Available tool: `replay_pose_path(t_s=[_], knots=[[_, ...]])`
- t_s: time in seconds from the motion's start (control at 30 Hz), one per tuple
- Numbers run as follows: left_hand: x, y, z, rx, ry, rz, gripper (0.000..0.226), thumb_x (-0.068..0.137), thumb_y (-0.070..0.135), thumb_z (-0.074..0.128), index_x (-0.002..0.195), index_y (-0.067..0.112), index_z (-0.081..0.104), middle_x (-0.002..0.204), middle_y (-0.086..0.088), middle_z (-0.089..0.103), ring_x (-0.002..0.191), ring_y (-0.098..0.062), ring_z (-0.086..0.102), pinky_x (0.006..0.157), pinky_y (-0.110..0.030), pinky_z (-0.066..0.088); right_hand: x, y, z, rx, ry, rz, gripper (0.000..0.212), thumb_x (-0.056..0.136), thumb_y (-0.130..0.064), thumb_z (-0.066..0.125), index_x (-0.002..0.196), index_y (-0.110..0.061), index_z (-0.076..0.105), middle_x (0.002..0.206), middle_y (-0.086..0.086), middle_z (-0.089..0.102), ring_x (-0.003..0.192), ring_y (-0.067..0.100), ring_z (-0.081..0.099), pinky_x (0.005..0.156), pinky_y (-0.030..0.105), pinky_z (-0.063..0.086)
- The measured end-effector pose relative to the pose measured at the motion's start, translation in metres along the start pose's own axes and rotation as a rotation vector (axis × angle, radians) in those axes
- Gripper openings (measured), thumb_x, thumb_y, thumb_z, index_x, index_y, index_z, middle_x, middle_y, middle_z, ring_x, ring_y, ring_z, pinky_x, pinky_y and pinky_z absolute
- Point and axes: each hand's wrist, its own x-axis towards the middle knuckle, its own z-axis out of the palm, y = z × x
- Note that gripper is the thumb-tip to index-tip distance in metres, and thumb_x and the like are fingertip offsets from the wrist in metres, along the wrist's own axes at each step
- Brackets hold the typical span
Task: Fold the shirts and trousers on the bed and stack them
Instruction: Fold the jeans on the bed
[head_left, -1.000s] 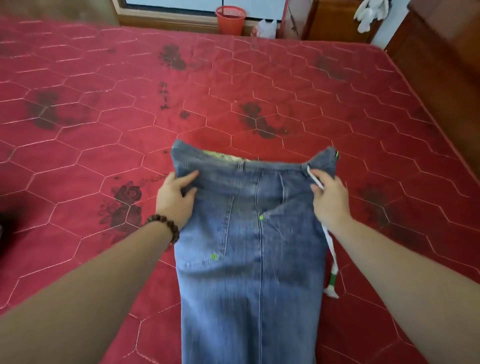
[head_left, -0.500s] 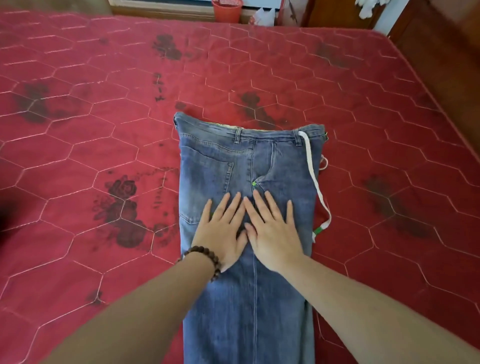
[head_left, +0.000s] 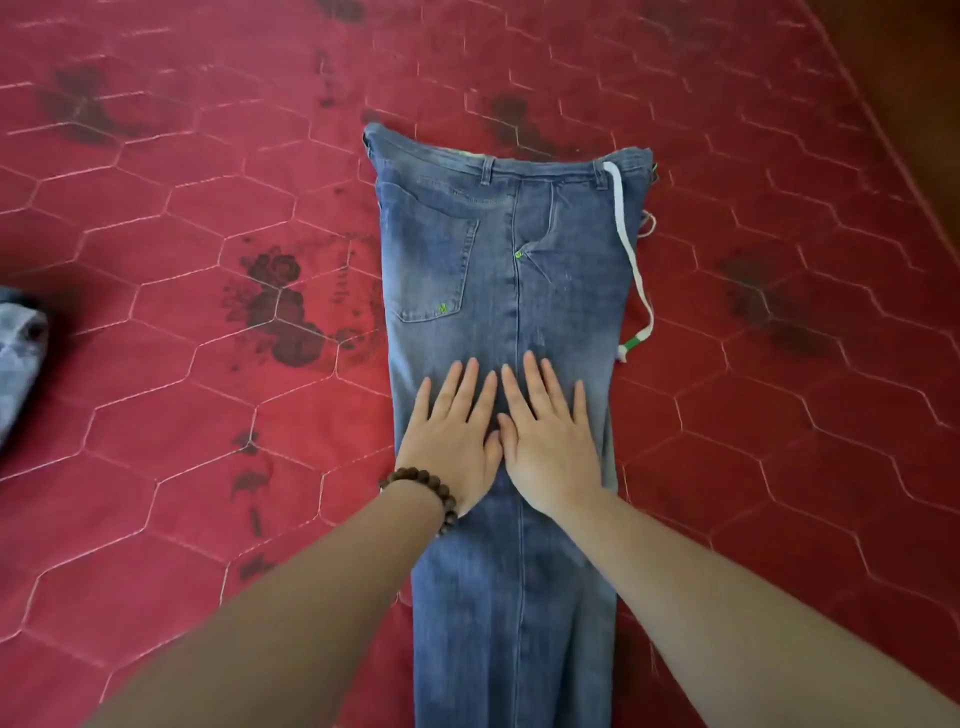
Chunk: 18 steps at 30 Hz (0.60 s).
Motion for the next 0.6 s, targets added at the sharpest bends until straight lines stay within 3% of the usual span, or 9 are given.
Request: replay_pose_path(t_s=[0.1, 0.23, 0.6], knots=[[-0.063, 0.016, 0.013, -0.014, -0.016, 0.016, 0.068, 0.09, 0.04, -0.001, 0.153, 0.013, 0.004, 0.161, -0.011, 0.002, 0.149, -0.024, -0.002, 0.121, -0.046, 0.004, -0.067, -0.019, 0.013, 0.003, 0.012, 0.073, 0.058, 0.098, -0.038, 0.016, 0.151, -0.015, 0.024, 0.16, 0.005, 0.017, 0.148, 0.022, 0.012, 0.119, 0.051, 0.014], [-0.143, 0.035, 0.039, -0.083, 0.057, 0.028, 0.06, 0.095, 0.033, 0.021, 0.148, 0.006, 0.028, 0.156, -0.017, 0.024, 0.146, -0.031, 0.019, 0.117, -0.049, 0.022, -0.152, -0.039, 0.031, -0.023, -0.017, 0.106, 0.058, 0.099, -0.037, 0.02, 0.152, -0.013, 0.024, 0.16, 0.006, 0.015, 0.149, 0.023, 0.008, 0.118, 0.048, 0.01], [-0.306, 0.063, 0.087, -0.106, 0.001, 0.034, 0.058, 0.098, 0.03, 0.021, 0.149, 0.003, 0.014, 0.157, -0.021, 0.016, 0.147, -0.031, 0.014, 0.114, -0.046, 0.016, -0.311, -0.082, 0.052, 0.074, -0.12, 0.129, 0.058, 0.102, -0.039, 0.02, 0.153, -0.014, 0.015, 0.161, 0.011, 0.008, 0.149, 0.023, 0.005, 0.118, 0.043, 0.007]])
